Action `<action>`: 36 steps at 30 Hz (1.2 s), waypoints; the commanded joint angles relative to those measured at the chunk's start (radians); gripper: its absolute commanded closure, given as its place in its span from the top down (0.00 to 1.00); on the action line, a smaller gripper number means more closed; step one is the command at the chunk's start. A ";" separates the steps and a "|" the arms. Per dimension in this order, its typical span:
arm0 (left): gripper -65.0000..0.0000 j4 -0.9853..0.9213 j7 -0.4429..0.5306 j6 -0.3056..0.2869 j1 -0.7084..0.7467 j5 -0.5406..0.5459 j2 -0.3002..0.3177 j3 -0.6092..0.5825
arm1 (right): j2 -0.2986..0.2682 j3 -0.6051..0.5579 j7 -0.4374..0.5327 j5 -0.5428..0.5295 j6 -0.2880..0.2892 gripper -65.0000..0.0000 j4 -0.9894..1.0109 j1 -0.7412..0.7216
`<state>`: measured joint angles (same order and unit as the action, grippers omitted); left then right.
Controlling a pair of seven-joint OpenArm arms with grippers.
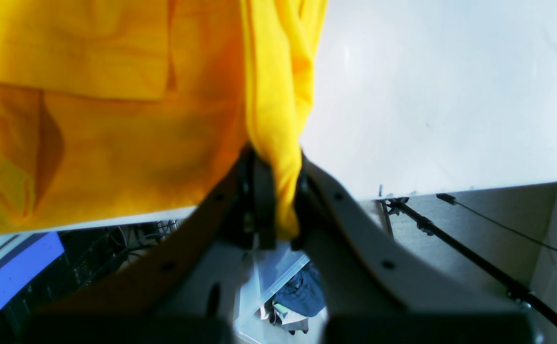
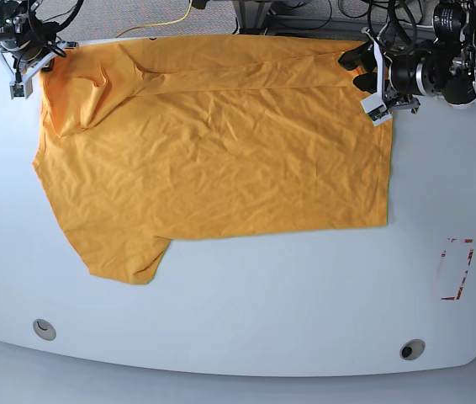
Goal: Layout the t-shirt on the table in an organized manner, then fold the t-shirt properly
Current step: 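Shift the left gripper inward along the shirt edge and regrip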
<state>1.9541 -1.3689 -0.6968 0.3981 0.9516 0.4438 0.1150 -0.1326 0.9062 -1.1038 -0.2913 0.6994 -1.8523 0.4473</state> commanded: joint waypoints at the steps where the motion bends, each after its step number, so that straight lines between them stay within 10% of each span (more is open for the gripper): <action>1: 0.44 0.015 0.009 -0.001 -0.006 0.014 0.013 0.005 | -0.016 0.006 0.009 -0.003 -0.001 0.00 -0.017 0.003; 36: 0.43 0.008 0.009 0.254 -0.012 0.010 0.089 -0.039 | 0.026 0.006 0.009 -0.004 -0.001 0.00 -0.022 0.002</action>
<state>1.9499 -1.3689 -0.4511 0.3851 0.9478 0.5213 0.0696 -0.0994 0.9058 -1.1034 -0.2913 0.6991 -1.8526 0.4465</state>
